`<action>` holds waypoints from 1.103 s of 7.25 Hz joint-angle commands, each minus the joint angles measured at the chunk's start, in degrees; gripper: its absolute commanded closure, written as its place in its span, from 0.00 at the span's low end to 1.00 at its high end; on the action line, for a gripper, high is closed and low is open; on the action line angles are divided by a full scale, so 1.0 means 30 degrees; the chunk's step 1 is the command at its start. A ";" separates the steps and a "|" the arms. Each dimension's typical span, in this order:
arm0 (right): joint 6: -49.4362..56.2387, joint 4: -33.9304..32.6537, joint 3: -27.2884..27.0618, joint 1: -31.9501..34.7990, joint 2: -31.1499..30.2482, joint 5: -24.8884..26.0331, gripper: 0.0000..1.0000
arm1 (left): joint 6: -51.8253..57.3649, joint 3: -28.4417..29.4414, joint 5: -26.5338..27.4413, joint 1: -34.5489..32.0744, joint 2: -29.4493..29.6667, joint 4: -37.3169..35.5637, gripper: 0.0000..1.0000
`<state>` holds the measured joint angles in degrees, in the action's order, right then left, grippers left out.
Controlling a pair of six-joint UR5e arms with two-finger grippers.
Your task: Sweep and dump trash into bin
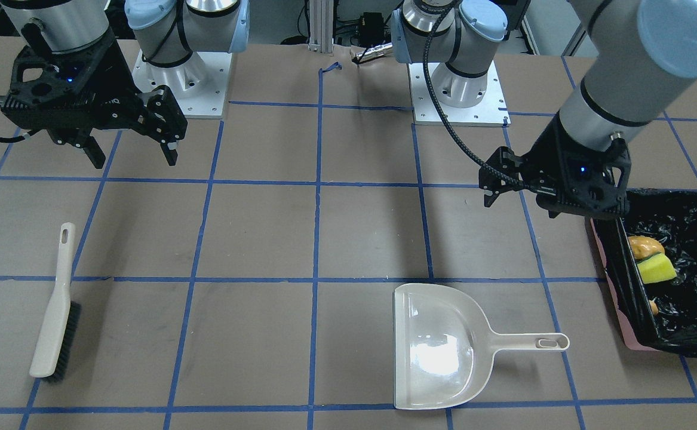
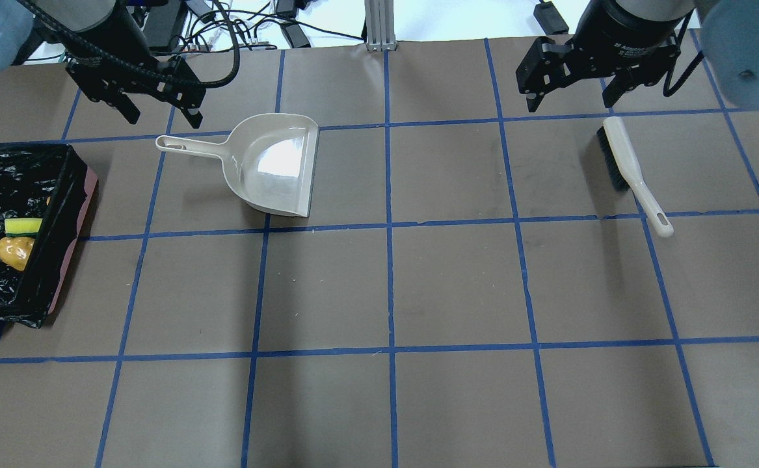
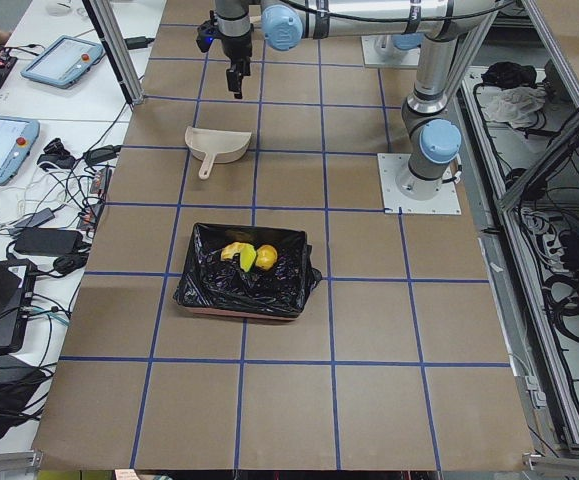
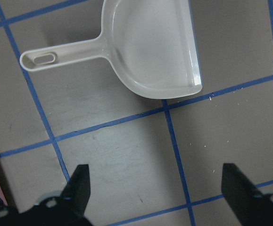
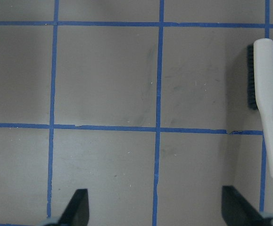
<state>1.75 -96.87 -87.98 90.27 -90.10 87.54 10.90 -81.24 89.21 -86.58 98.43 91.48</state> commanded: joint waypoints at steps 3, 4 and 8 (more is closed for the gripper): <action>0.0001 0.0063 -0.0057 -0.0001 -0.0026 0.0028 0.00 | -0.3047 -0.0431 0.1024 -0.1932 -0.1138 -0.0784 0.00; 0.0001 0.0092 -0.0057 -0.0001 -0.0055 0.0028 0.00 | -0.3191 -0.0489 0.0995 -0.1960 -0.1227 -0.1192 0.00; 0.0001 0.0122 -0.0086 -0.0001 -0.0055 0.0028 0.00 | -0.3691 -0.0548 0.0790 -0.1640 -0.1316 -0.2191 0.00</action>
<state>1.76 -96.52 -88.18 90.26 -90.26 87.63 0.13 -82.86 91.62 -91.96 94.43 85.72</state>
